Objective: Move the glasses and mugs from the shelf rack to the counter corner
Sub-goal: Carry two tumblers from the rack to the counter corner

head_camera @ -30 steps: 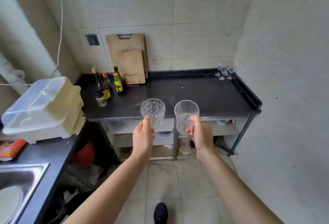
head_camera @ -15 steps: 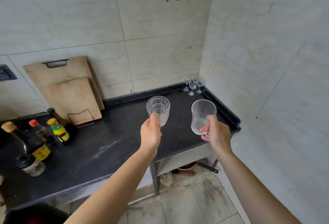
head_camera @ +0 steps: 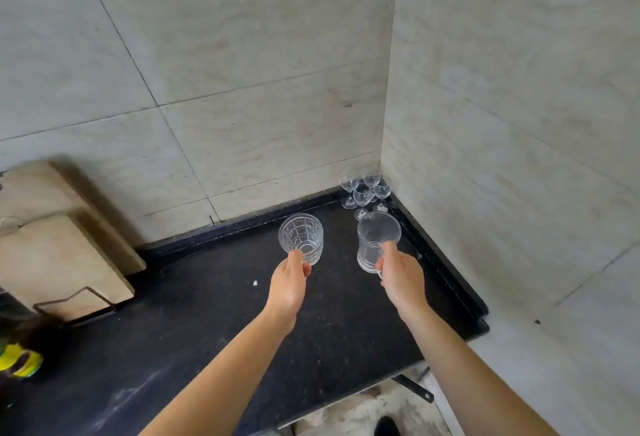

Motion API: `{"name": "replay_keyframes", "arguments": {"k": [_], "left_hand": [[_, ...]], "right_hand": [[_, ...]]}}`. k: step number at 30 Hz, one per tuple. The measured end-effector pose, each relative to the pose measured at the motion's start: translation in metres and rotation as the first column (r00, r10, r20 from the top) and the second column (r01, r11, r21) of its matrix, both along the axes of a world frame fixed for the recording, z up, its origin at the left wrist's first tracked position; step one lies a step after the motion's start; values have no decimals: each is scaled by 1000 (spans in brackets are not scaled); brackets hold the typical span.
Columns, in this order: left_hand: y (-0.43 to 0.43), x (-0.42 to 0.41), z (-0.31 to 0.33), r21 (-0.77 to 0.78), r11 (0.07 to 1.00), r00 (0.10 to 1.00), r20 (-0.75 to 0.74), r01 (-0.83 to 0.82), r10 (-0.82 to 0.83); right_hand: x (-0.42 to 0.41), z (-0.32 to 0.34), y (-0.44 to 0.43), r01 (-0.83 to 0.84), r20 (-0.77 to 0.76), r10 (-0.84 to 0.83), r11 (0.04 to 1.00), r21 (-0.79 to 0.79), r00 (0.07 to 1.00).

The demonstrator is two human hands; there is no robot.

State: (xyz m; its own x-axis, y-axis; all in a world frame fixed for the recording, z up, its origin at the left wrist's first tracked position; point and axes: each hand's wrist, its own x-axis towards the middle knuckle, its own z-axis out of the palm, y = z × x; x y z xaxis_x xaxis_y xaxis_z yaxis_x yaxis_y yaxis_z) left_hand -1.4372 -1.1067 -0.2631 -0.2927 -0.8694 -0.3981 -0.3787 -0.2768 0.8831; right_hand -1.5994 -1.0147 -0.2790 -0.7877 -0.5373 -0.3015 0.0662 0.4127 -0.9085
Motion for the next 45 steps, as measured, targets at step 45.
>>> {"name": "replay_keyframes", "arguments": {"k": [45], "left_hand": [[-280, -162, -184, 206, 974, 969, 244, -90, 37]], "right_hand": [[-141, -167, -315, -362, -93, 441, 825, 433, 893]]}}
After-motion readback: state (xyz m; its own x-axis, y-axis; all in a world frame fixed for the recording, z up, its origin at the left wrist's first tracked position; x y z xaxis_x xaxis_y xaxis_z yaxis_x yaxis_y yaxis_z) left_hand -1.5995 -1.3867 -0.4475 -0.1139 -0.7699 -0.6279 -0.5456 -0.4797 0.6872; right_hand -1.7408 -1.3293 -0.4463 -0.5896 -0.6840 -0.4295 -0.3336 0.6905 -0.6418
